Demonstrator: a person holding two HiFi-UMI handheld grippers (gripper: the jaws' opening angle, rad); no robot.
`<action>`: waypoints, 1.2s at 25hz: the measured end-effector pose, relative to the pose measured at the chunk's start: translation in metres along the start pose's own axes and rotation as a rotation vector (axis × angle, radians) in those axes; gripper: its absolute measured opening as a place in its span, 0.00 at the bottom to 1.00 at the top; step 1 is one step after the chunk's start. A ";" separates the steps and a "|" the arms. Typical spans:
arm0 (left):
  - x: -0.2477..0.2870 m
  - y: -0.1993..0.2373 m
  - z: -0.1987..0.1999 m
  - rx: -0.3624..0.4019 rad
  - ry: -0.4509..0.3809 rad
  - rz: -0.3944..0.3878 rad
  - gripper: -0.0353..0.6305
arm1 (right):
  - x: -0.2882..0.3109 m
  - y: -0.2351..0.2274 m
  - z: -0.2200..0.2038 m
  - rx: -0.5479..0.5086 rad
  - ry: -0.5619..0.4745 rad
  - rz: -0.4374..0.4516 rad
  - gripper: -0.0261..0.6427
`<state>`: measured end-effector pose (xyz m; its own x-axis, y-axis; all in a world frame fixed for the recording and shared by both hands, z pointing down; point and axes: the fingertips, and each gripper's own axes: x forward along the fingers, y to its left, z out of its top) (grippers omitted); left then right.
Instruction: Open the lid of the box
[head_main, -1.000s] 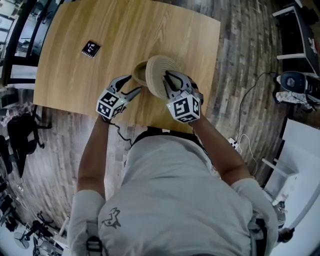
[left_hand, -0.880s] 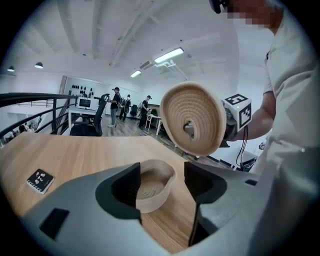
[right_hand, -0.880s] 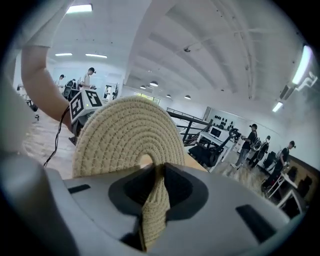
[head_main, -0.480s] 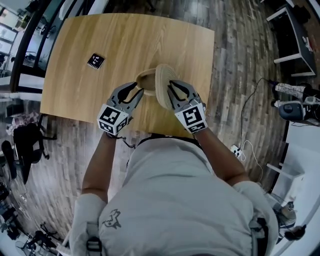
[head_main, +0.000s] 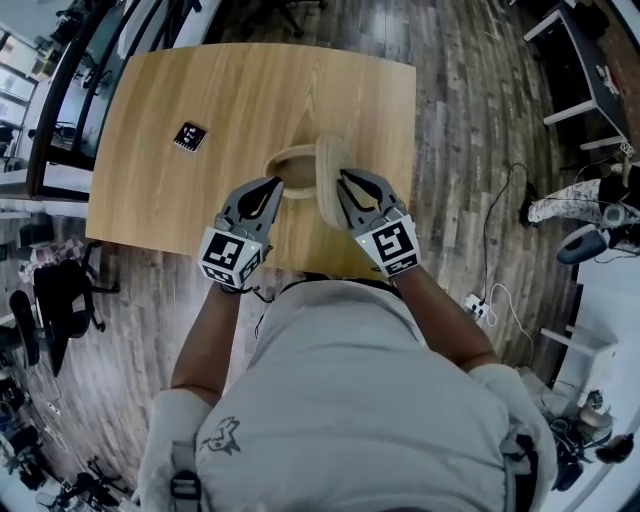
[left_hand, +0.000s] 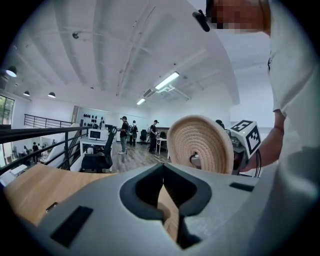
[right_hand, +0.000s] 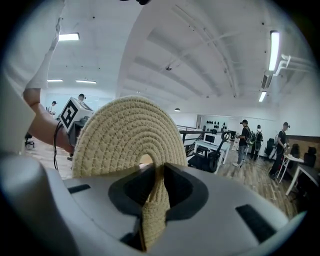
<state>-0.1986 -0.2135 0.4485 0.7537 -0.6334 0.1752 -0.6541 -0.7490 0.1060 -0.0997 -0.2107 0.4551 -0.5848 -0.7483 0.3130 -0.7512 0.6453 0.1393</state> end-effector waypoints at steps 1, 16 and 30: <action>0.001 -0.003 0.003 0.000 -0.004 0.007 0.06 | -0.004 -0.003 0.000 0.004 -0.004 0.001 0.13; -0.004 -0.093 0.025 0.009 -0.032 0.136 0.06 | -0.091 -0.022 -0.006 0.012 -0.071 0.092 0.13; -0.026 -0.217 0.018 0.022 -0.046 0.261 0.06 | -0.199 -0.023 -0.028 0.028 -0.149 0.163 0.13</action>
<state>-0.0744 -0.0379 0.4029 0.5624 -0.8134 0.1487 -0.8254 -0.5630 0.0422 0.0429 -0.0726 0.4163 -0.7367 -0.6500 0.1865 -0.6498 0.7568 0.0710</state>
